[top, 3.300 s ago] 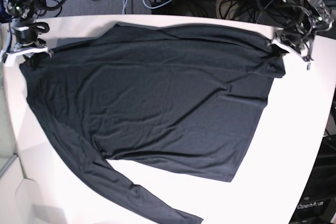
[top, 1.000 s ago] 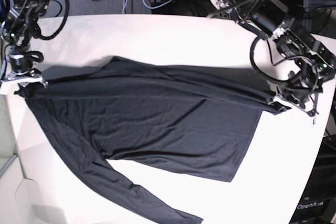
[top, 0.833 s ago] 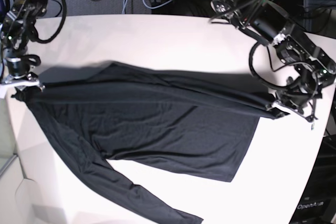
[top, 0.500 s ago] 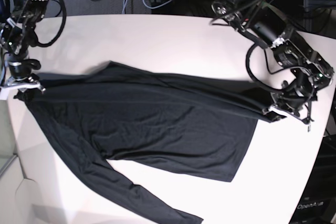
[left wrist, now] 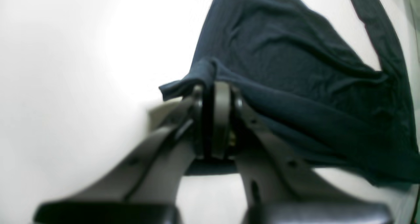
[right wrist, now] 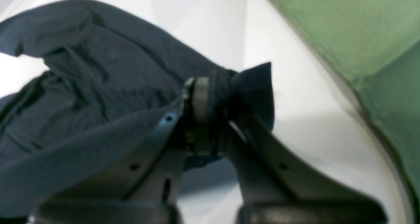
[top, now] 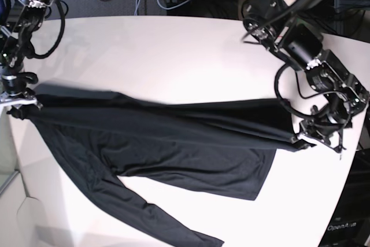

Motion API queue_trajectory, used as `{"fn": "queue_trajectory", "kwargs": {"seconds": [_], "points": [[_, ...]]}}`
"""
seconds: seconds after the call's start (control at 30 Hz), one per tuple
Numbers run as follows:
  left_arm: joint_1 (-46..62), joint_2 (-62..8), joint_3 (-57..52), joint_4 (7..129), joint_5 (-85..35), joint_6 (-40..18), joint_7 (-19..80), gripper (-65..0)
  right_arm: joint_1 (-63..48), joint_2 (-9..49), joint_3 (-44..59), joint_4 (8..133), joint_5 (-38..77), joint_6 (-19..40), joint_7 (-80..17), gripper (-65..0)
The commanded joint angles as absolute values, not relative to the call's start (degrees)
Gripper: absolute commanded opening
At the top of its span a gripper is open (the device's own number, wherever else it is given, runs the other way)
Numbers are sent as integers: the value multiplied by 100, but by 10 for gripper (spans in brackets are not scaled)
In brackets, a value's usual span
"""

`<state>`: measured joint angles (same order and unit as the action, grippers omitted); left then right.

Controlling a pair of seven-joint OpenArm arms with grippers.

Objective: Fold the T-shirt properly
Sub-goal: 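Swing the left gripper with the shirt edge toward the shirt's middle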

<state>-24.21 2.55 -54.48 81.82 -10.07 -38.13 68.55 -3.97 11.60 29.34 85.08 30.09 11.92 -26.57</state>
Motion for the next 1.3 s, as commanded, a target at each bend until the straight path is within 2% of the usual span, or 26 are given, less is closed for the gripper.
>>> {"fn": "queue_trajectory", "kwargs": {"seconds": [0.0, 0.2, 0.73, 1.27], "points": [[-2589, 189, -5367, 8268, -1112, -3829, 6721, -635, -330, 1270, 2967, 8593, 3020, 1218, -2501, -650], [-2607, 180, -4927, 8268, -1112, -3829, 6571, -635, -321, 1270, 2958, 8593, 3020, 1218, -2492, -650], [-2615, 171, -4910, 8268, -1112, -3829, 6501, -635, -154, 1420, 2958, 8453, 3011, 1218, -2484, -650], [-2624, 171, -4884, 7767, -1103, -3829, 5886, -635, 4, 1578, 2949, 7785, 3011, 1244, -2475, -650]]}}
